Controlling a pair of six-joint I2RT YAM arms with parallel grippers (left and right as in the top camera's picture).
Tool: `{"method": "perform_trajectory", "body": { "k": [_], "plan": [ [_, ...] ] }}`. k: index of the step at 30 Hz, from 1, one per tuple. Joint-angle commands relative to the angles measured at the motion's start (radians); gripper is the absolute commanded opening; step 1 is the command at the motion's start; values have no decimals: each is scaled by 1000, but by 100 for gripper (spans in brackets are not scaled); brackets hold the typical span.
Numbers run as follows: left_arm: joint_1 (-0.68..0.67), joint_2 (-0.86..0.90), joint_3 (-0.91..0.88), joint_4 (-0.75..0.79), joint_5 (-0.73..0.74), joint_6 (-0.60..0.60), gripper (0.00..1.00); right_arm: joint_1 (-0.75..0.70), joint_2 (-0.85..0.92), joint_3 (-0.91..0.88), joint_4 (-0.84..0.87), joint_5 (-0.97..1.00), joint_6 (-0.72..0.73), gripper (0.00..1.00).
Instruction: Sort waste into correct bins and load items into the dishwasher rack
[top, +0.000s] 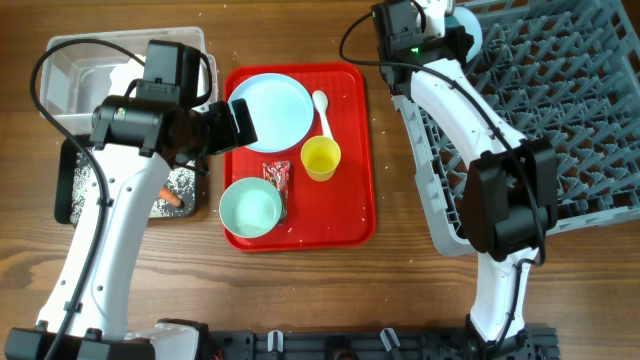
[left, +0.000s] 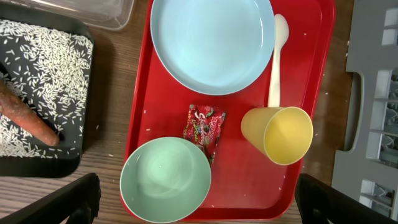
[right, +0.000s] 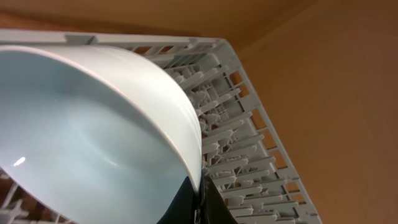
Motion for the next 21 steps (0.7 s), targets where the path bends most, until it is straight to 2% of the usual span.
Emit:
{"method": "perform_trajectory", "body": {
  "k": [1, 8, 9, 11, 12, 13, 16, 18, 21],
  "plan": [
    [5, 2, 6, 3, -2, -5, 100, 0, 22, -5, -34, -90, -9, 4],
    [5, 2, 6, 3, -2, -5, 100, 34, 22, -5, -56, -132, -15, 5],
    [5, 2, 6, 3, -2, -5, 100, 45, 22, -5, -58, -132, -30, 10],
    [5, 2, 6, 3, -2, -5, 100, 71, 21, -5, -64, -132, -37, 47],
    [5, 2, 6, 3, -3, -5, 100, 80, 21, -5, -66, -132, -40, 61],
    [5, 2, 6, 3, -2, -5, 100, 90, 21, -4, -71, -132, -40, 69],
    [5, 2, 6, 3, -2, -5, 100, 122, 17, -4, -126, -132, -17, 81],
    [5, 2, 6, 3, -2, -5, 100, 134, -6, -4, -190, -156, 73, 85],
    [5, 2, 6, 3, -3, -5, 100, 133, -102, -4, -266, -351, 187, 86]
  ]
}}
